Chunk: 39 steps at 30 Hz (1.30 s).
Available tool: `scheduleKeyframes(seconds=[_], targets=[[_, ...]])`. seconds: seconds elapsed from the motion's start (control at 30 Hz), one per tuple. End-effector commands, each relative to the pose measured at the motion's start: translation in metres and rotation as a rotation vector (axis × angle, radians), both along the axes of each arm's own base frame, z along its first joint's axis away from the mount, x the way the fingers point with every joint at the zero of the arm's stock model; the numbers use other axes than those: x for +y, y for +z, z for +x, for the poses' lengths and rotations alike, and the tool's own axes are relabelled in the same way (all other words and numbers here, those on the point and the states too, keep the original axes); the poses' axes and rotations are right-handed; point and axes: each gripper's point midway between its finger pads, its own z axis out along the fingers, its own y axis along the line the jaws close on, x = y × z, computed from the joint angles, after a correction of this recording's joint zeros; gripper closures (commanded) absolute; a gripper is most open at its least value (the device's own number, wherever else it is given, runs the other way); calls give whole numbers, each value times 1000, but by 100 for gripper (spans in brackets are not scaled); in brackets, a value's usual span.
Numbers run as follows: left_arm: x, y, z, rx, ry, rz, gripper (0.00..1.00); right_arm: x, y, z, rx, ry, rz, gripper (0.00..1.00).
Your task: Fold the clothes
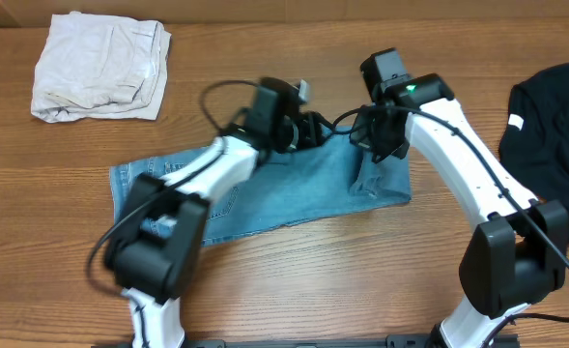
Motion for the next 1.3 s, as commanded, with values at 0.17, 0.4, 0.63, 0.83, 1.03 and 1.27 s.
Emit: scheduleKeyframes(seconds=[0.17, 0.4, 0.63, 0.83, 1.03, 1.27], targets=[[80, 74, 21, -176, 99, 83, 58, -18, -14, -15, 14, 51, -163, 96], [86, 68, 17, -158, 90, 111, 52, -64, 11, -17, 29, 118, -426, 96], [87, 66, 16, -149, 92, 117, 46, -83, 25, -10, -20, 96, -578, 96], [88, 62, 13, -130, 91, 124, 40, -110, 37, -8, -32, 43, -697, 96], [96, 60, 14, -121, 101, 136, 34, -106, 38, -6, -38, 42, -670, 96], [110, 52, 12, -75, 125, 150, 29, -77, 15, -7, -23, 78, -533, 96]])
